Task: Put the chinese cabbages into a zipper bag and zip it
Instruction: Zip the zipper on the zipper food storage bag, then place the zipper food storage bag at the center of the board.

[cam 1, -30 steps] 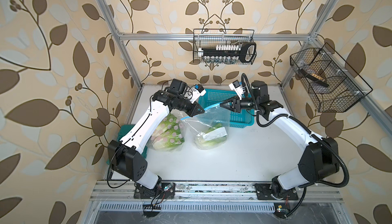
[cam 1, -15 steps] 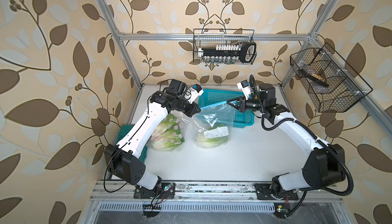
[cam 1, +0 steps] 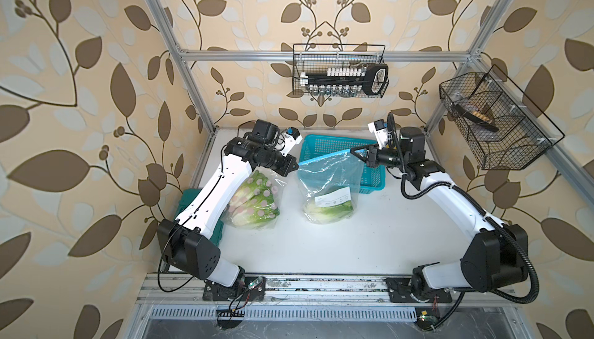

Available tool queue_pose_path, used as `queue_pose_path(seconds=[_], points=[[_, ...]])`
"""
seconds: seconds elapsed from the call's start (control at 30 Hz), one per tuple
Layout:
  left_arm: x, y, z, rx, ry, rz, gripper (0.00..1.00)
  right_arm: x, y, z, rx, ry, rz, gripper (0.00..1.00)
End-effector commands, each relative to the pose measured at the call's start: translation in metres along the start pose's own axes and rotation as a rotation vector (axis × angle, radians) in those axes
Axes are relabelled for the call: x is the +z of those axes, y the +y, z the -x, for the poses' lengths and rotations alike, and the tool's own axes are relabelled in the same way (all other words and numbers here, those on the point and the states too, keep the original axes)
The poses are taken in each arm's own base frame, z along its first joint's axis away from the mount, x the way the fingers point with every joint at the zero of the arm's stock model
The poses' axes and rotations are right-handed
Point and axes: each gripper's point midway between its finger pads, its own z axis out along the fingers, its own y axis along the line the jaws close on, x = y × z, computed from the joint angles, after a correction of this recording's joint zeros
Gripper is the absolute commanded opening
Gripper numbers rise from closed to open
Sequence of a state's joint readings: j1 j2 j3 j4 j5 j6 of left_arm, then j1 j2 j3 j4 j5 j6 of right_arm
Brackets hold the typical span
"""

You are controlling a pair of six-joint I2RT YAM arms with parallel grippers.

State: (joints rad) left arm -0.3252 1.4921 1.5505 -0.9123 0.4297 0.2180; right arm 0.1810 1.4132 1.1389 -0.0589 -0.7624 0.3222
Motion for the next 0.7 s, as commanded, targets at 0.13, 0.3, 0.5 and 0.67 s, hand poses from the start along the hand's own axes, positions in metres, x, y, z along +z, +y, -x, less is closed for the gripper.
queue_pose_path(seconds=[0.13, 0.3, 0.5, 0.67], points=[[0.001, 0.043, 0.017, -0.157, -0.083, 0.102, 0.08, -0.038, -0.038, 0.011, 0.105, -0.095, -0.253, 0.54], [0.032, 0.118, 0.026, -0.263, 0.026, 0.259, 0.07, -0.037, -0.040, -0.045, 0.230, 0.009, -0.262, 0.62], [0.044, 0.155, -0.004, -0.352, 0.118, 0.392, 0.16, -0.011, -0.014, -0.105, 0.203, 0.096, -0.284, 0.65], [0.038, 0.158, -0.029, -0.370, 0.156, 0.445, 0.19, 0.039, 0.005, -0.137, 0.135, 0.221, -0.269, 0.66]])
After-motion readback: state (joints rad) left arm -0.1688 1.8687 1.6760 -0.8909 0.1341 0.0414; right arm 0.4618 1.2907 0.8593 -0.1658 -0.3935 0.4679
